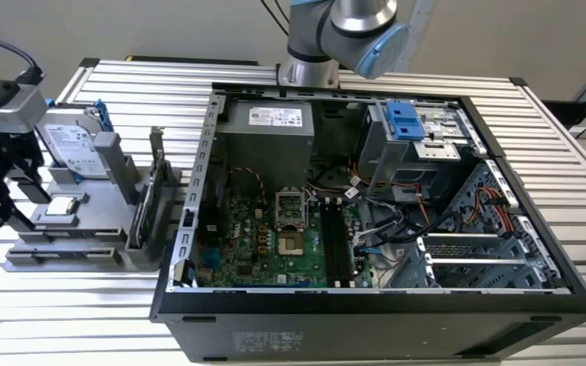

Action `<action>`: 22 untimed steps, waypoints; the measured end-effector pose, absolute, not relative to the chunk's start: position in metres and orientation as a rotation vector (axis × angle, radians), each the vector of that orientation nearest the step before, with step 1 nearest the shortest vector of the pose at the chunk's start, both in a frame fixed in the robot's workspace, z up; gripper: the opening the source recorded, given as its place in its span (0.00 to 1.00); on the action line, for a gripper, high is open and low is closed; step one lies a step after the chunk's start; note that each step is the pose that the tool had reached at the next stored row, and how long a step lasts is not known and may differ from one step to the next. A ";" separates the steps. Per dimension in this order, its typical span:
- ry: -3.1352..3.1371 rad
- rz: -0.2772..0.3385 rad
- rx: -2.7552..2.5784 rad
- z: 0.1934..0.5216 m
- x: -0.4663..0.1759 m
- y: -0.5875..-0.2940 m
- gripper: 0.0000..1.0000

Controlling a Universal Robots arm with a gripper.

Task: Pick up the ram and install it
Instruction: 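Pick up the ram and move it above insertion slot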

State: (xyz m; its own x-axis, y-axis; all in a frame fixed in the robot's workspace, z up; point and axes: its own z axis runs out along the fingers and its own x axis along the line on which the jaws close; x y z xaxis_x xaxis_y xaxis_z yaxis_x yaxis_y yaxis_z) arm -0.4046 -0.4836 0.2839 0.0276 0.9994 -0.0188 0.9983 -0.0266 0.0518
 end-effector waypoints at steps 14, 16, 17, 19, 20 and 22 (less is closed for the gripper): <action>2.157 0.035 2.214 0.276 -0.404 -0.484 1.00; 2.157 0.035 2.214 0.275 -0.404 -0.484 1.00; 2.158 0.035 2.214 0.275 -0.404 -0.484 1.00; 2.158 0.033 2.214 0.274 -0.404 -0.484 1.00; 2.158 0.033 2.215 0.273 -0.404 -0.484 1.00; 2.159 0.033 2.215 0.273 -0.404 -0.484 1.00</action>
